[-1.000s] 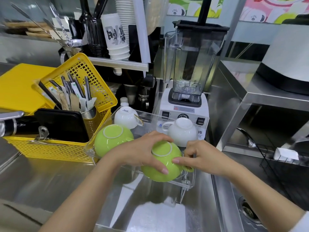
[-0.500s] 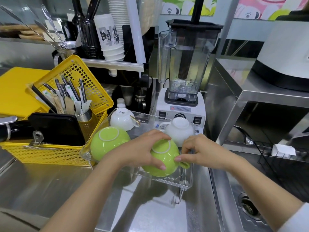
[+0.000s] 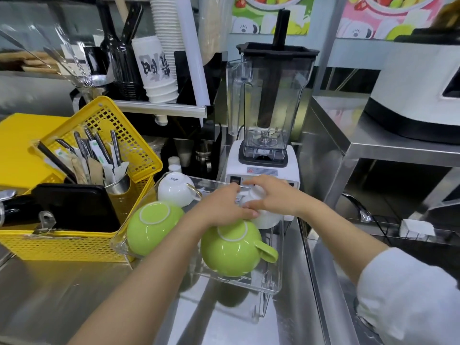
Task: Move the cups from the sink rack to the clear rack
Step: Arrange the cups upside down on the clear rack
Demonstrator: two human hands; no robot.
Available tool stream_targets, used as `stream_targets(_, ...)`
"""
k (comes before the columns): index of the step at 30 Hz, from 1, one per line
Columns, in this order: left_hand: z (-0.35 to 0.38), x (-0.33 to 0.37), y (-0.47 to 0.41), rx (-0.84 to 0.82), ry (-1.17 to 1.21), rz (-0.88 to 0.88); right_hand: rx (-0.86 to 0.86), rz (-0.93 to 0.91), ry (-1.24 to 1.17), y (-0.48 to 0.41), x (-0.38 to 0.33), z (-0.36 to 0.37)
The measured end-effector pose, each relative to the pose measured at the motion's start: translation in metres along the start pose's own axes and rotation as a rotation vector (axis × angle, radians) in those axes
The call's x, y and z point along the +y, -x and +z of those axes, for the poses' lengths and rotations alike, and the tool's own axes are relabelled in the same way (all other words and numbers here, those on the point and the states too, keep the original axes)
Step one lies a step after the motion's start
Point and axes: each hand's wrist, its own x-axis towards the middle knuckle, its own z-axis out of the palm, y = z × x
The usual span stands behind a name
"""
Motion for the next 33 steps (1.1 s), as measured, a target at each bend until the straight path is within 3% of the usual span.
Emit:
stream_targets(5, 0.002, -0.007, -0.004, -0.040, 0.204, -0.072, -0.069, 0.042, 0.256, -0.023, -0.027, 0.004)
stream_targets(13, 0.003, -0.010, 0.001, 0.061, 0.148, -0.017, 0.021, 0.030, 0.250, -0.029, -0.027, 0.007)
stream_targets(17, 0.006, 0.000, 0.002, 0.058, 0.203, 0.009, 0.119, -0.011, 0.192, -0.021, -0.027, -0.006)
stream_targets(25, 0.014, 0.019, -0.011, 0.207, 0.359, -0.007, 0.386, 0.046, -0.034, 0.002, -0.015, -0.023)
stream_targets(30, 0.007, 0.017, -0.018, 0.186, 0.630, 0.043, 0.365, 0.130, -0.205, 0.013, 0.007, -0.027)
stream_targets(33, 0.006, 0.015, -0.018, 0.127, 0.696, 0.115, 0.302, 0.098, -0.180, 0.018, 0.015, -0.033)
